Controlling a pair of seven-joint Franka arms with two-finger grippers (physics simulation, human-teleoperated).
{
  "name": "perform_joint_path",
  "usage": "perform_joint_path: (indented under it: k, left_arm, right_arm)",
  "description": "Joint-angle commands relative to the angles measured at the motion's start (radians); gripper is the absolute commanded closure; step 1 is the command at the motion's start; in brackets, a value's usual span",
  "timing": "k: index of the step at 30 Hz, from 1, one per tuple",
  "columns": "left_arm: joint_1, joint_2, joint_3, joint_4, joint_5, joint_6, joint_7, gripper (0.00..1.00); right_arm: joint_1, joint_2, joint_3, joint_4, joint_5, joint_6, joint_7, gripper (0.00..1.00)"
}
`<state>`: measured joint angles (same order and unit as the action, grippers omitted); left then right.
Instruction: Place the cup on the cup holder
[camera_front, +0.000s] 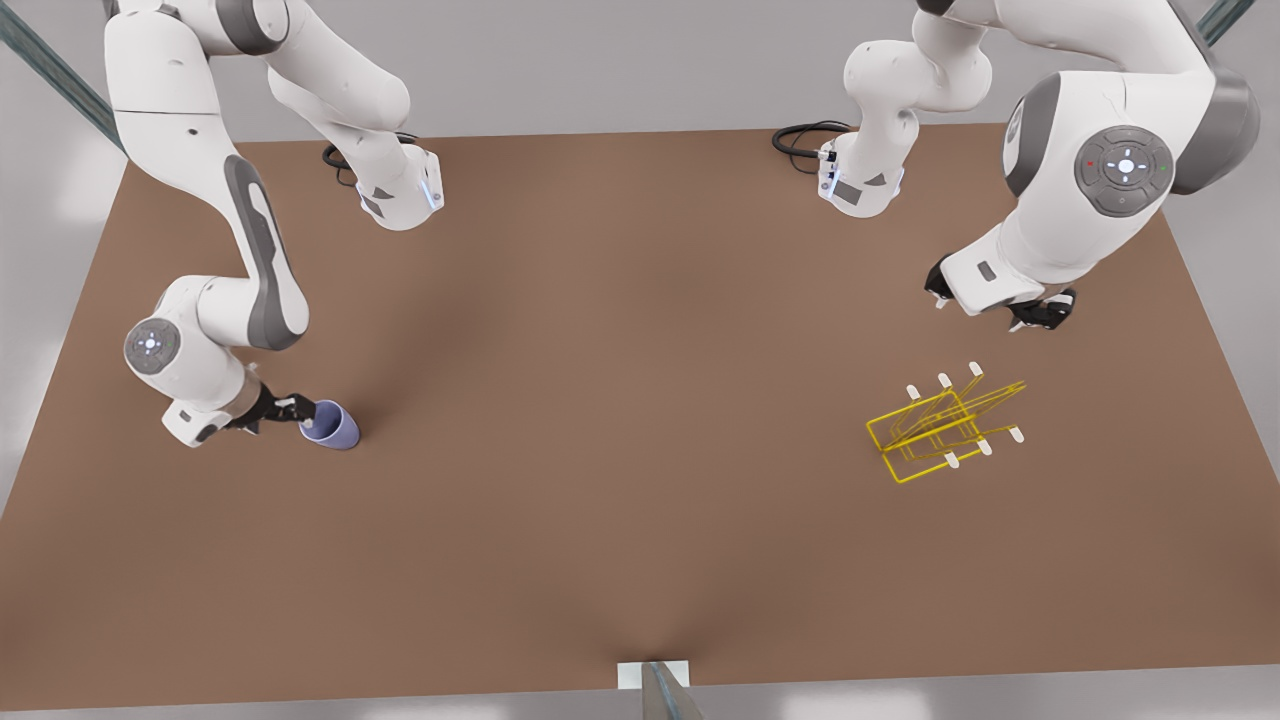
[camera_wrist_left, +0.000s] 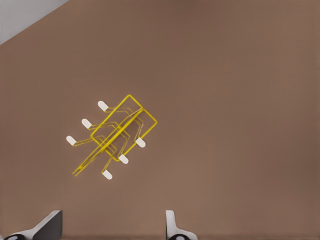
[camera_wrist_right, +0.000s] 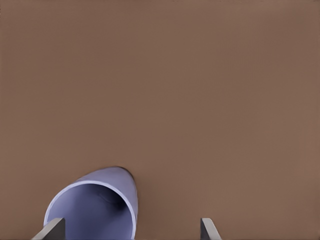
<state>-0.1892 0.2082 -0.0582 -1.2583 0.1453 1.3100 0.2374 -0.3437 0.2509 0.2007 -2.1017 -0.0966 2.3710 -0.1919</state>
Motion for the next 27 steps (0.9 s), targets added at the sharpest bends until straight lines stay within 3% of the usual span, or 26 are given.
perform_joint_path:
  k: [1,27]
  left_arm:
    - [-0.001,-0.001,0.000,0.000,0.000,-0.006,-0.001,0.00]
    - [-0.019,0.013,0.000,-0.001,0.000,-0.005,-0.004,0.00]
  right_arm:
    - [0.000,-0.001,0.000,0.000,0.002,0.070,-0.156,0.00]
    - [-0.032,0.033,0.014,-0.044,0.035,0.059,-0.142,0.00]
